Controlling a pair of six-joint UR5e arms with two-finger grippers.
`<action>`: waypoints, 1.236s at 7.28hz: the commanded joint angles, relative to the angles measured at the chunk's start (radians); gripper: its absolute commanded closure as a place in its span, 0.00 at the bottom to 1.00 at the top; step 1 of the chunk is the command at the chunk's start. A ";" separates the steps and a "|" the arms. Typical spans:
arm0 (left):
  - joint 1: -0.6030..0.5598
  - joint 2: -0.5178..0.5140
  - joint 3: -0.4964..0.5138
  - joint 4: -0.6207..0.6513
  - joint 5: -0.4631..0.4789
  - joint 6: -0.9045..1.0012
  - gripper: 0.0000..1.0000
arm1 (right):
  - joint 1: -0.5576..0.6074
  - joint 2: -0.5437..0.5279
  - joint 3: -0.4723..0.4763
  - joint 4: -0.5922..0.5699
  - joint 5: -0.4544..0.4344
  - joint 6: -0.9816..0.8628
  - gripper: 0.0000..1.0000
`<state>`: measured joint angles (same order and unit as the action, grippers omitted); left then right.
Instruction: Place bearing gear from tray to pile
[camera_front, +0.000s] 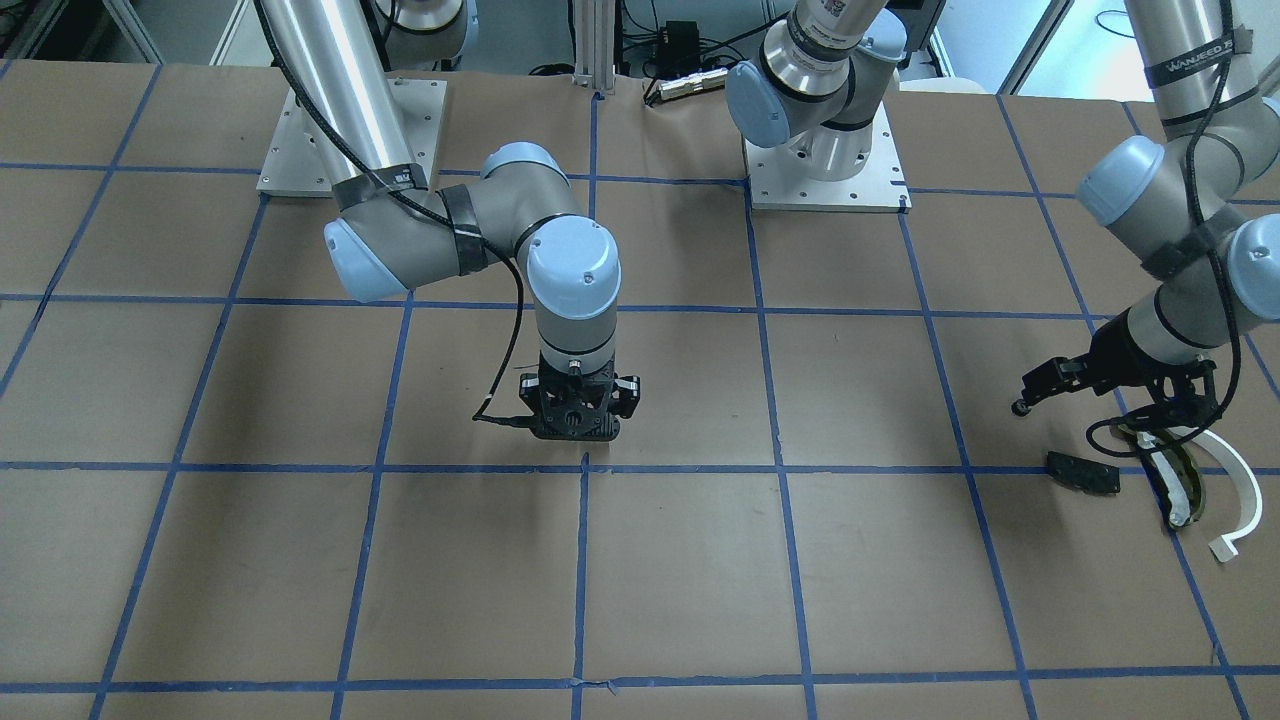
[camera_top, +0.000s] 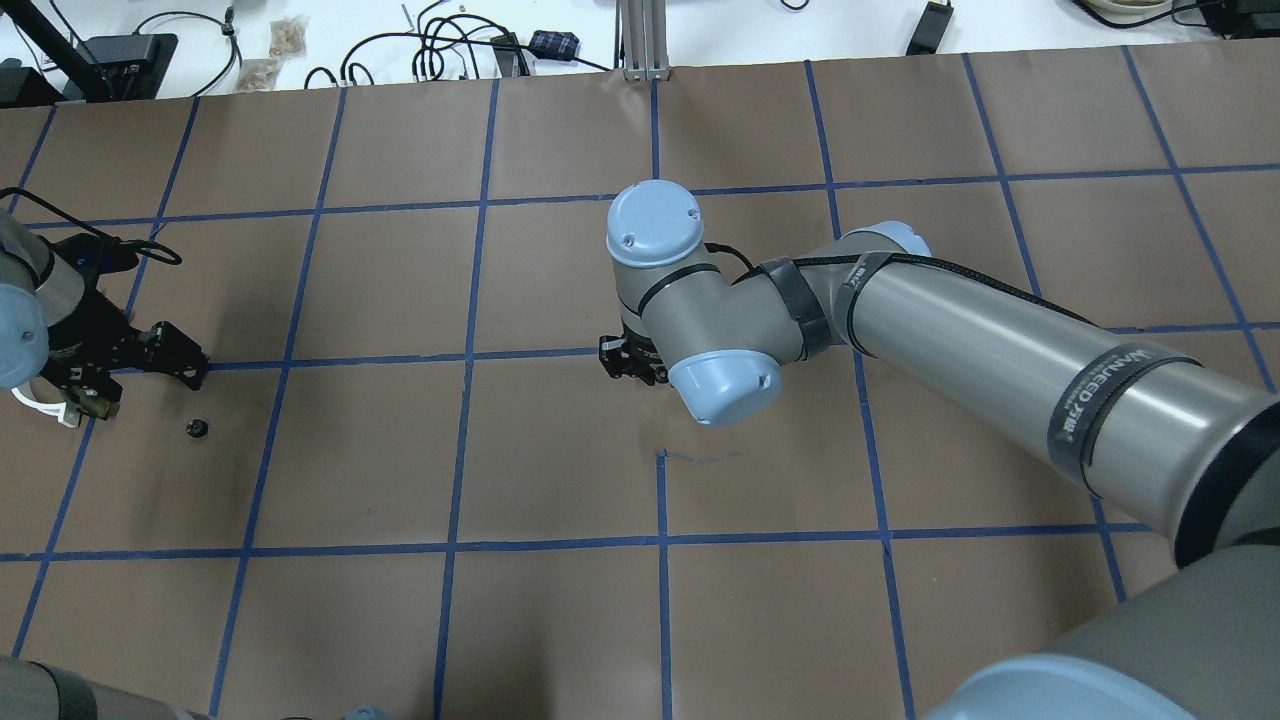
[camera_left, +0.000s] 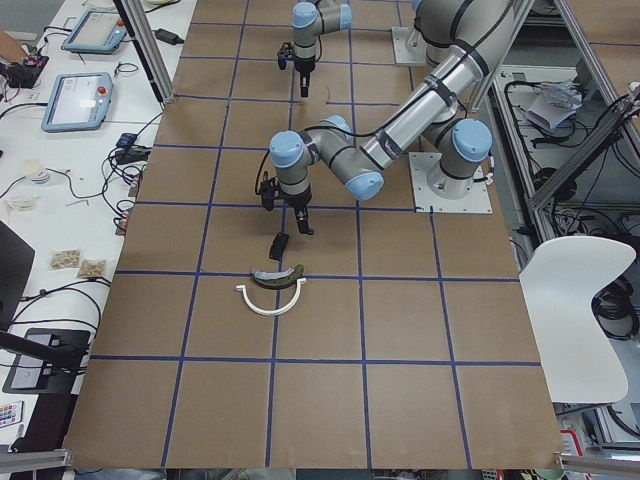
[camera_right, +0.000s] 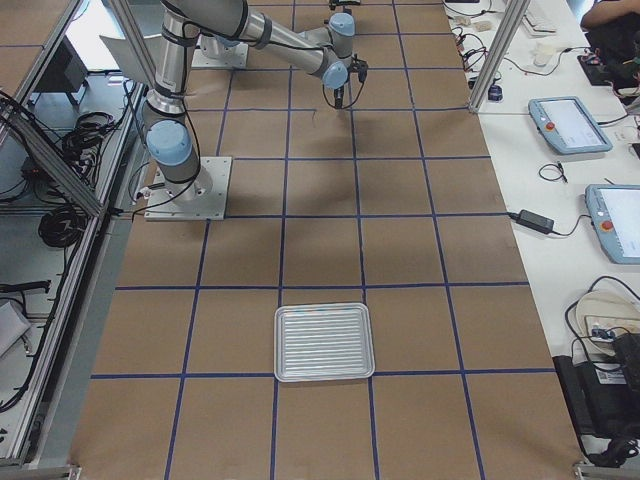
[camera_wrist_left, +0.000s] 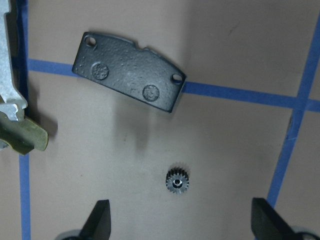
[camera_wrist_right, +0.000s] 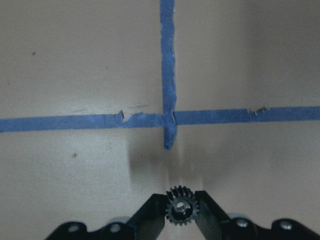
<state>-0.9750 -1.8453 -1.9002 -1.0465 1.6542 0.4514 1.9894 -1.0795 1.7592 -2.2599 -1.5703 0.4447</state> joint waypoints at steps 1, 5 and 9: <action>-0.033 0.020 0.009 -0.045 -0.005 -0.060 0.00 | 0.003 0.009 -0.012 0.002 -0.011 -0.001 0.00; -0.360 0.099 0.009 -0.096 -0.062 -0.310 0.00 | -0.172 -0.330 -0.086 0.360 -0.062 -0.110 0.00; -0.845 -0.053 0.030 0.127 -0.158 -0.875 0.00 | -0.310 -0.567 -0.069 0.508 -0.053 -0.379 0.00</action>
<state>-1.6897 -1.8360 -1.8797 -1.0114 1.5321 -0.2734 1.6961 -1.6189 1.6809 -1.7622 -1.6249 0.0988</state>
